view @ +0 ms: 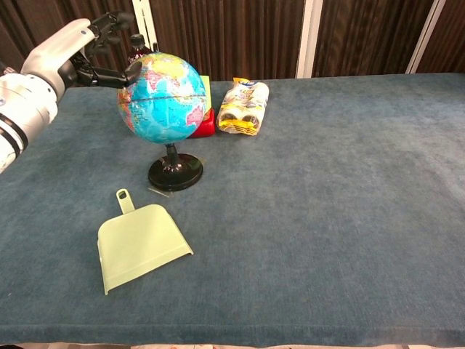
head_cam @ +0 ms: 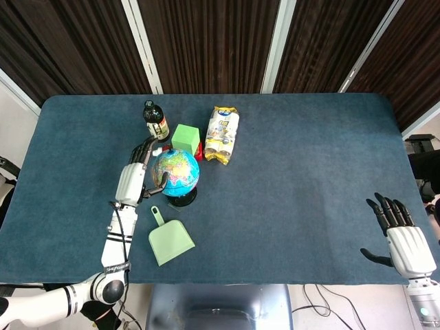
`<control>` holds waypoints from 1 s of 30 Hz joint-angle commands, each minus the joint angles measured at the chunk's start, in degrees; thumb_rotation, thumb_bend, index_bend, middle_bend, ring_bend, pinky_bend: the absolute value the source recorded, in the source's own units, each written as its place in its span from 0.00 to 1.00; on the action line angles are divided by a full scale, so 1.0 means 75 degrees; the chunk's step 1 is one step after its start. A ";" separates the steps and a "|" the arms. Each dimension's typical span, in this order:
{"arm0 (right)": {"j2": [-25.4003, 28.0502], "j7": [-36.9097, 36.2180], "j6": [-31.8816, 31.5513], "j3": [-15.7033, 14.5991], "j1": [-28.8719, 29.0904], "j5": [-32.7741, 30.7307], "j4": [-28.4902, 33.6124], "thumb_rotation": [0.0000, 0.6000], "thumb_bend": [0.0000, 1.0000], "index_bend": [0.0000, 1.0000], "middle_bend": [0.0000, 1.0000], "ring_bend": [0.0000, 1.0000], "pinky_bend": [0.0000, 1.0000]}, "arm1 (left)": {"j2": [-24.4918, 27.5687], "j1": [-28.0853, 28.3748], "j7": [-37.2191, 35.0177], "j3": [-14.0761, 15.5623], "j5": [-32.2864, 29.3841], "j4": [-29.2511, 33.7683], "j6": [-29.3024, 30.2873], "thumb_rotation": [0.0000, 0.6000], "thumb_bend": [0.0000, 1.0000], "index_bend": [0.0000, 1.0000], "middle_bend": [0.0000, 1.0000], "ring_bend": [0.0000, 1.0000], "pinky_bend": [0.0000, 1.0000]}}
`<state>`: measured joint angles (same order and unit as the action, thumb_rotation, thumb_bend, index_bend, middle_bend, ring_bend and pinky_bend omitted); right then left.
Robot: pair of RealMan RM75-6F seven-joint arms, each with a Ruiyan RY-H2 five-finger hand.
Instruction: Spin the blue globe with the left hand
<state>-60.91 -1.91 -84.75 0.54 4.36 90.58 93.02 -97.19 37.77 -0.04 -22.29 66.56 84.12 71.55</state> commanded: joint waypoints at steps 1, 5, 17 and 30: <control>-0.0004 0.0006 -0.0011 0.0009 -0.0006 -0.0007 0.0002 1.00 0.15 0.00 0.00 0.00 0.00 | 0.0009 -0.0001 -0.0024 0.0006 -0.0049 -0.0068 -0.0051 1.00 0.38 0.00 0.00 0.00 0.00; -0.0008 0.0013 -0.0015 0.0018 -0.0010 -0.0014 0.0007 1.00 0.15 0.00 0.00 0.00 0.00 | 0.0026 0.0000 -0.0102 -0.0018 -0.0131 -0.0170 -0.0129 1.00 0.38 0.00 0.00 0.00 0.00; -0.0002 0.0001 -0.0093 0.0041 -0.0050 -0.0011 0.0005 1.00 0.15 0.00 0.00 0.00 0.00 | -0.0090 0.0174 -0.0196 -0.0126 -0.0356 -0.0840 -0.0392 1.00 0.38 0.00 0.00 0.00 0.00; -0.0032 0.0064 -0.0142 0.0017 -0.0073 0.0084 0.0023 1.00 0.15 0.00 0.00 0.00 0.00 | 0.0293 -0.0089 -0.0277 -0.0077 -0.0096 -0.0595 0.0001 1.00 0.38 0.00 0.00 0.00 0.00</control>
<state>-61.14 -1.44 -85.81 0.67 3.83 91.21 93.18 -95.31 37.37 -1.98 -22.90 65.70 79.33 71.31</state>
